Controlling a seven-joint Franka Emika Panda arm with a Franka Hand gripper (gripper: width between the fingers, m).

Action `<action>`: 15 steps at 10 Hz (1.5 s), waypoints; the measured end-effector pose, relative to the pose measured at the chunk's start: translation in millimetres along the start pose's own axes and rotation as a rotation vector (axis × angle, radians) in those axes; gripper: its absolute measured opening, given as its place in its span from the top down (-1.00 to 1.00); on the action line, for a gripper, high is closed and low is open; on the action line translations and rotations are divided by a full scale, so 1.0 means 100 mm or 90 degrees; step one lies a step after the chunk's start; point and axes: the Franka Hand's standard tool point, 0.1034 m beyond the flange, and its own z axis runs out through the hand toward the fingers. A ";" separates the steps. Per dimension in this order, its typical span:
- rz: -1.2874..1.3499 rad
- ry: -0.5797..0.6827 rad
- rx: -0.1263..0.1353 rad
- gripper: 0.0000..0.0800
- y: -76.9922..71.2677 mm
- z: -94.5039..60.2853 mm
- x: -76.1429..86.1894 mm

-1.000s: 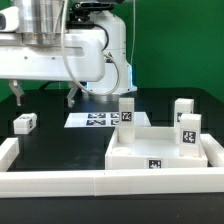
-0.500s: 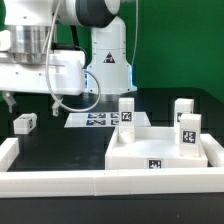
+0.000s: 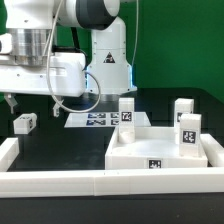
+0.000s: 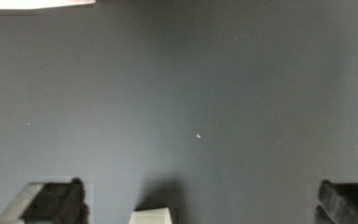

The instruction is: Assemble square table

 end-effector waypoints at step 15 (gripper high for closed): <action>0.003 -0.321 0.049 -0.62 0.69 0.34 -0.69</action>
Offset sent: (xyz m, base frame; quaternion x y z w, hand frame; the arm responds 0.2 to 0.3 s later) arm -0.0374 -0.0406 0.0023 -0.0269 -0.0196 0.0155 0.9993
